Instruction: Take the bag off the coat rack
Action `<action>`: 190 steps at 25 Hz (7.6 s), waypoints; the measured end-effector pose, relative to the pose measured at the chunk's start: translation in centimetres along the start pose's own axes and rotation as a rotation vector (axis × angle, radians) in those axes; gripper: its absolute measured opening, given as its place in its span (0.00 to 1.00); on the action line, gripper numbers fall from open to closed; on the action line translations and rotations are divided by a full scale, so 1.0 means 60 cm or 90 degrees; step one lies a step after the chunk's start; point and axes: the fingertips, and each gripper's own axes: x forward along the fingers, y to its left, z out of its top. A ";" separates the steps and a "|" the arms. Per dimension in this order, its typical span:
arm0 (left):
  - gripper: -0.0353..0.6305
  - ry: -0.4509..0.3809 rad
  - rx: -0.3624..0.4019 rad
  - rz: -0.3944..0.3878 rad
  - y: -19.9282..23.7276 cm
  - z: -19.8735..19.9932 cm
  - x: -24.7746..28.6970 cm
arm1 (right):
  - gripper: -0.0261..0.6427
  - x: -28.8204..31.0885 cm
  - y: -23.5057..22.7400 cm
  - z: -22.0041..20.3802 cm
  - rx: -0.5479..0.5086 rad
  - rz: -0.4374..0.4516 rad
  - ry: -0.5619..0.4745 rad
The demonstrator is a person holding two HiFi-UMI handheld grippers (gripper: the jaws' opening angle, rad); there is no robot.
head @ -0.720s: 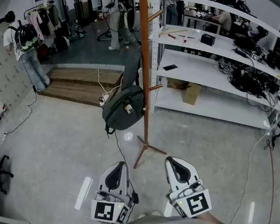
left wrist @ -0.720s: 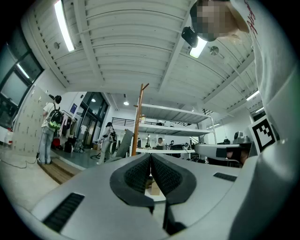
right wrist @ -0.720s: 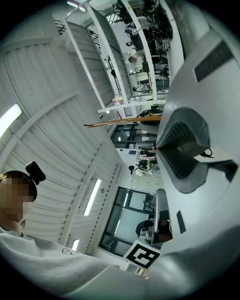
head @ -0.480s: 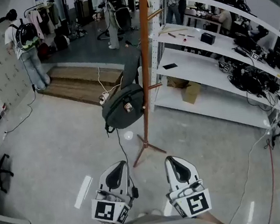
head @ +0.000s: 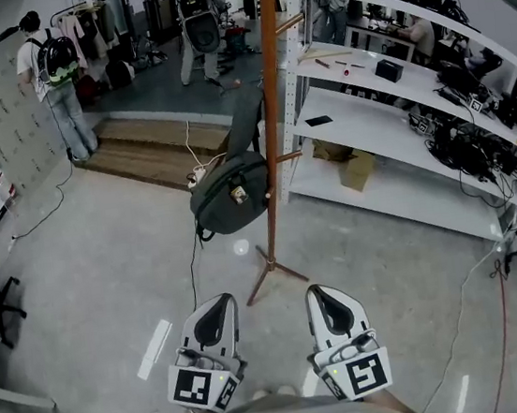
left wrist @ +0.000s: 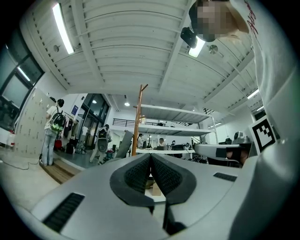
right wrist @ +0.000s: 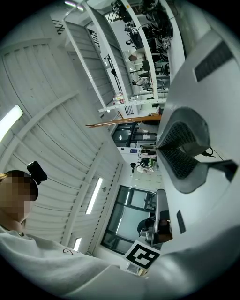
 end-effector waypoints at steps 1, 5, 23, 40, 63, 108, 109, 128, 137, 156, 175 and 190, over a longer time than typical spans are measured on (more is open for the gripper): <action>0.08 -0.002 0.001 0.004 0.000 0.001 0.001 | 0.06 0.001 -0.003 0.001 0.001 0.002 -0.002; 0.08 -0.011 0.003 0.023 0.003 0.003 0.003 | 0.06 0.000 -0.015 0.002 -0.003 0.013 -0.009; 0.08 -0.017 -0.012 0.061 0.091 -0.028 0.134 | 0.06 0.152 -0.069 -0.036 -0.012 0.020 -0.003; 0.08 -0.006 0.004 -0.015 0.272 -0.012 0.416 | 0.06 0.454 -0.170 -0.052 -0.005 -0.024 -0.033; 0.46 0.102 0.042 -0.163 0.258 0.003 0.645 | 0.07 0.525 -0.225 -0.067 0.012 0.008 -0.009; 0.08 0.201 0.094 -0.320 0.210 -0.058 0.702 | 0.06 0.533 -0.267 -0.075 0.005 -0.015 -0.006; 0.08 0.198 0.094 -0.318 0.211 -0.055 0.703 | 0.07 0.533 -0.268 -0.075 0.005 -0.015 -0.006; 0.08 0.123 0.024 -0.246 0.261 0.024 0.700 | 0.06 0.540 -0.260 -0.076 0.005 -0.006 -0.007; 0.08 0.097 0.018 -0.214 0.284 0.047 0.685 | 0.06 0.546 -0.258 -0.076 0.009 0.006 -0.012; 0.08 0.086 0.031 -0.116 0.322 0.047 0.575 | 0.06 0.570 -0.188 -0.070 0.025 0.101 -0.021; 0.08 0.068 0.022 -0.055 0.312 -0.009 0.465 | 0.06 0.585 -0.131 -0.075 0.034 0.155 -0.019; 0.08 0.089 0.000 -0.024 0.296 -0.057 0.429 | 0.06 0.579 -0.123 -0.085 0.039 0.157 -0.003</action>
